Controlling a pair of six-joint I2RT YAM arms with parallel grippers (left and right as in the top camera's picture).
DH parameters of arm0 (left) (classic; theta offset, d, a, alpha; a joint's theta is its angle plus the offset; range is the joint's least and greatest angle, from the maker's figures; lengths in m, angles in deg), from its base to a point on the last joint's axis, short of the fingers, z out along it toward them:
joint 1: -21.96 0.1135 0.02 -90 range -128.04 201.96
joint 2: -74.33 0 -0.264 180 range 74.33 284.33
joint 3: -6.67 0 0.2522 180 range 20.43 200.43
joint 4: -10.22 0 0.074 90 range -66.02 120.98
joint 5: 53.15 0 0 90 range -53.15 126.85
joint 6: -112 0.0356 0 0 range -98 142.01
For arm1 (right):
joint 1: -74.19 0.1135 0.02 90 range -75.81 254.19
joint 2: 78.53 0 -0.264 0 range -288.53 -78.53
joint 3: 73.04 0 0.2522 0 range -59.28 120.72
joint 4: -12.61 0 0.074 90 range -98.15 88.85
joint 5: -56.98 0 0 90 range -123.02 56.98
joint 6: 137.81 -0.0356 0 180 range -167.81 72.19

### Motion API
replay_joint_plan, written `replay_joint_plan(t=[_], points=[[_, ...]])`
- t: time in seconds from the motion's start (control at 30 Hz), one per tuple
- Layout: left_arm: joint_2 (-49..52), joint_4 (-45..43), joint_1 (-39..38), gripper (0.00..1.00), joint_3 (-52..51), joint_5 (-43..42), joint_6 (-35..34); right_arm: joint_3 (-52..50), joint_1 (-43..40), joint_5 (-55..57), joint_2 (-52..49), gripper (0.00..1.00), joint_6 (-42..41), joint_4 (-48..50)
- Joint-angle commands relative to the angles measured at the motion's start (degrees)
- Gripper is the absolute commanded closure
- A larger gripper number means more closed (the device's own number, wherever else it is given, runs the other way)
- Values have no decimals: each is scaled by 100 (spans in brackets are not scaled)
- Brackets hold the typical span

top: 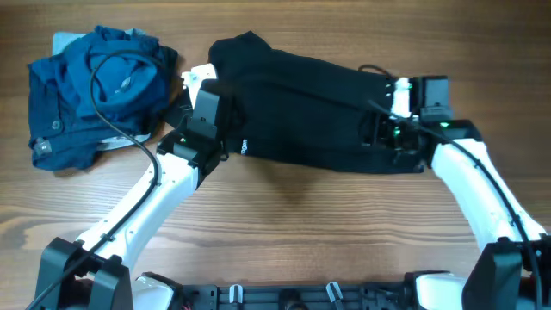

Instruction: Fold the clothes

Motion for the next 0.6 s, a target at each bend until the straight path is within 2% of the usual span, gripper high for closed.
replay_joint_plan(t=[0.0, 0.03, 0.07, 0.17, 0.47, 0.57], points=[[-70, 229, 26, 70, 70, -179, 13, 68, 592, -184, -299, 52, 11, 39], [-70, 275, 26, 81, 70, -177, 13, 68, 728, -186, -407, 63, 11, 74], [-70, 317, 26, 96, 70, -177, 2, 63, 892, -186, -599, 82, 7, 136], [-98, 323, 142, 96, 70, -160, -343, 63, 1115, -188, -1056, 96, 9, 278], [-162, 332, 317, 96, 70, -153, -354, 63, 1137, -352, -1696, 96, -52, 863], [-162, 330, 315, 96, 70, -155, -354, 63, 1137, 166, -1928, 94, -514, 1663]])
